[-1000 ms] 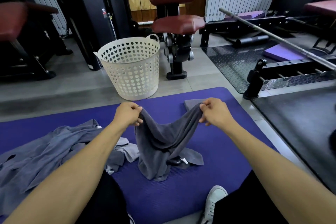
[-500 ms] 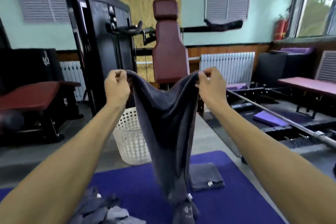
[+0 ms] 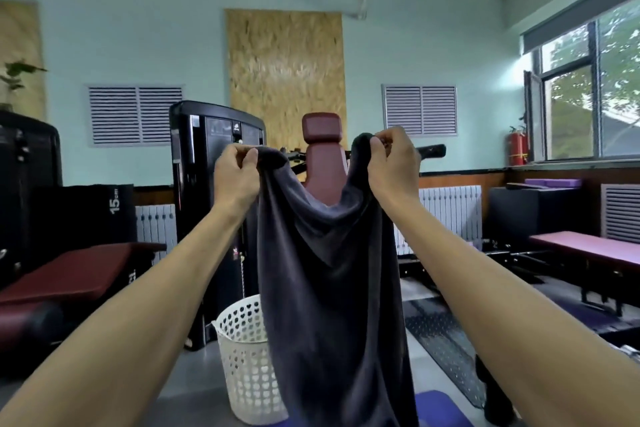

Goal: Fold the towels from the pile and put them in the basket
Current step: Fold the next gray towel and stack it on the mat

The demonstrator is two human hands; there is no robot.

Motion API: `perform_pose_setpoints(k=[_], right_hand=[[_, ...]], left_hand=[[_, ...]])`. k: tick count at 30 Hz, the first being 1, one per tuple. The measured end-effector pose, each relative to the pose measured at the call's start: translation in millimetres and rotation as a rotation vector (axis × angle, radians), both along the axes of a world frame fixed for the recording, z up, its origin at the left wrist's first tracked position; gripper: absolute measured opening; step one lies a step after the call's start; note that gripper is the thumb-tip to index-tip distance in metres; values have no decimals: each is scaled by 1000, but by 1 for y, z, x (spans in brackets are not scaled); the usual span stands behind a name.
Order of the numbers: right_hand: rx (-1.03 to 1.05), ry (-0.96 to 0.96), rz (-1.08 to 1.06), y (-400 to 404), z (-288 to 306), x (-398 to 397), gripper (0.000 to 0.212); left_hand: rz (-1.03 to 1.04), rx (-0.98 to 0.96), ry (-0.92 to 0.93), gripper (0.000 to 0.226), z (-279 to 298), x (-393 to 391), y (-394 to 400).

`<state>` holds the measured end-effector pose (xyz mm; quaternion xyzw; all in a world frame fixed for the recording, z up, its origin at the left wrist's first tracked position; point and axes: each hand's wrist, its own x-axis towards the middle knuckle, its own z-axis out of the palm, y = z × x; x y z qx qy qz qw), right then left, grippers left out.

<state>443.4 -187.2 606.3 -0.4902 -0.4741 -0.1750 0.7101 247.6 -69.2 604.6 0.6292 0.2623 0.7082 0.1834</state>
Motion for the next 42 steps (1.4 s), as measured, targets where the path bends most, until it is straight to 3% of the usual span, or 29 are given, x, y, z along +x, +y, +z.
perform_pose_setpoints(k=[5,13,17,20,23,25,29,34,42], right_hand=[[-24,-29,5,5,16,6,8],[-255,84,34,74,-13,45,8],[-325,145,58,123,-12,69,8],[-358,167,68,163,-7,80,9],[-324,189,112,195,-3,85,9],[-279,193,147,215,3,90,9],[-182,216,197,236,13,97,9],[-133,207,174,231,19,98,9],[-170,159,76,177,11,85,12]], left_hand=[[-43,24,-50,8,1,2,11],[11,-28,-17,11,-30,30,70],[89,-119,98,12,-37,45,126],[160,-307,235,13,-30,53,182],[22,-417,119,14,-13,60,222],[-44,-380,51,20,2,67,248],[-123,-297,-23,10,32,72,269],[-89,-231,-23,19,38,66,254],[-74,-201,45,12,19,46,183]])
